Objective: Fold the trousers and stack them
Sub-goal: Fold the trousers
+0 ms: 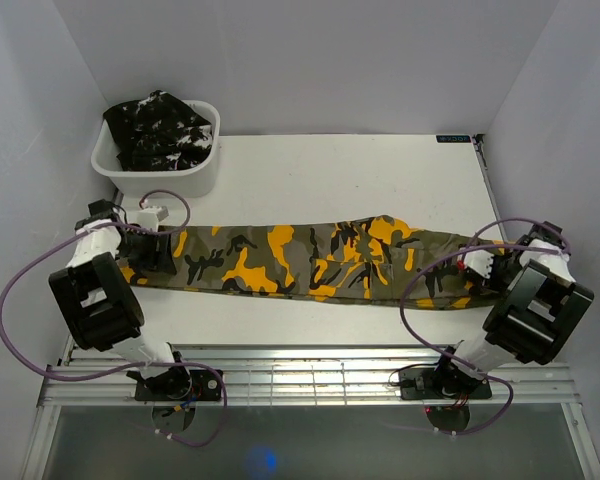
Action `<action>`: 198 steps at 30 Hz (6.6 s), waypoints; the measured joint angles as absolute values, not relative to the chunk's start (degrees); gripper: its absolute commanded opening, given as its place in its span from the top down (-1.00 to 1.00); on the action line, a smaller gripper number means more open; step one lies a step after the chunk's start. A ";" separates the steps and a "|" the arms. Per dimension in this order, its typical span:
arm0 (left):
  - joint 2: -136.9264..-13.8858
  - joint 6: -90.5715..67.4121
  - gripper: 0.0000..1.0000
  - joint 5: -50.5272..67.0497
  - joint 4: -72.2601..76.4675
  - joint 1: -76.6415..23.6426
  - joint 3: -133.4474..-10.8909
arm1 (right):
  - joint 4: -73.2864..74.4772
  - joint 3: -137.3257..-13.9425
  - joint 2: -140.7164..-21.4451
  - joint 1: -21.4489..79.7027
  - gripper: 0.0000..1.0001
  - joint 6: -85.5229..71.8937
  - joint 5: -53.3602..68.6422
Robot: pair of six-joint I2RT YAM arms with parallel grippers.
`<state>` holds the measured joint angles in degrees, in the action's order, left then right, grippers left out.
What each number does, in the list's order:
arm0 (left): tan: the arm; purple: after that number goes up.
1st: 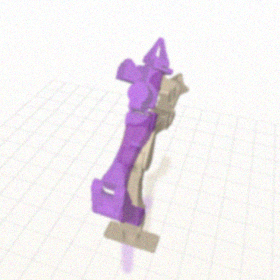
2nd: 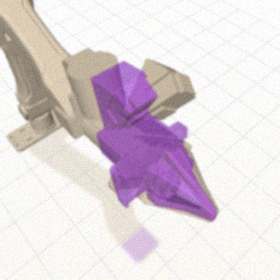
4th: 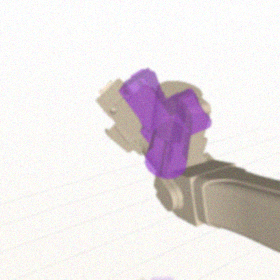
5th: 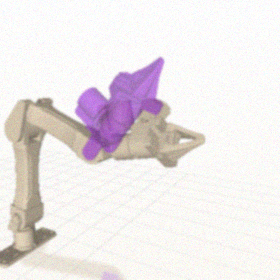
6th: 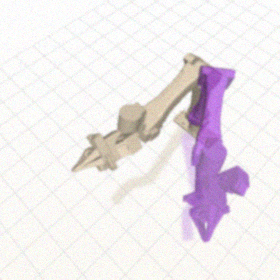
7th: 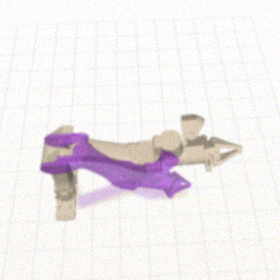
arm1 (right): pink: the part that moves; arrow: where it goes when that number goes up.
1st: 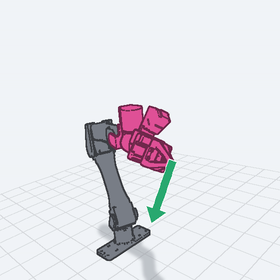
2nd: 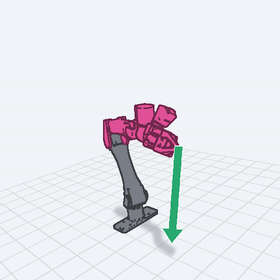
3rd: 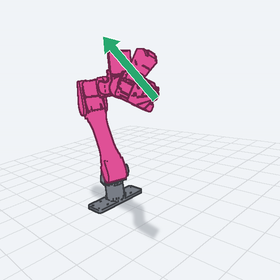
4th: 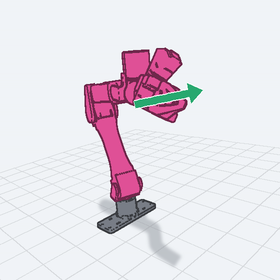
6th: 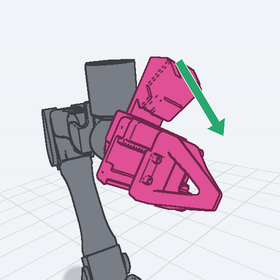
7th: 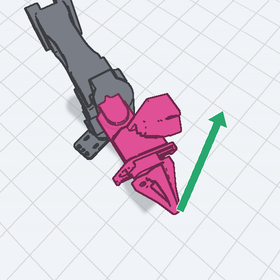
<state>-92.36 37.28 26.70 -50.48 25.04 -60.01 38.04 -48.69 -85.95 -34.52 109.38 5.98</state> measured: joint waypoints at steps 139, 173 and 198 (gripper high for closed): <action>-95.72 25.69 -0.82 24.36 -44.91 43.46 -65.71 | 46.22 -65.76 -102.83 -4.32 -0.80 45.98 2.52; -105.03 23.99 1.00 39.94 -55.77 43.72 -72.69 | 50.26 -69.63 -105.58 2.61 -0.73 44.16 2.81; -83.94 -1.67 1.00 32.05 -52.64 -0.78 -76.75 | 57.32 -76.71 -96.31 -0.19 -0.97 37.71 24.97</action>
<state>-83.94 -1.67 32.05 -52.64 -0.78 -76.75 57.32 -76.71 -96.31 -0.19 37.71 24.97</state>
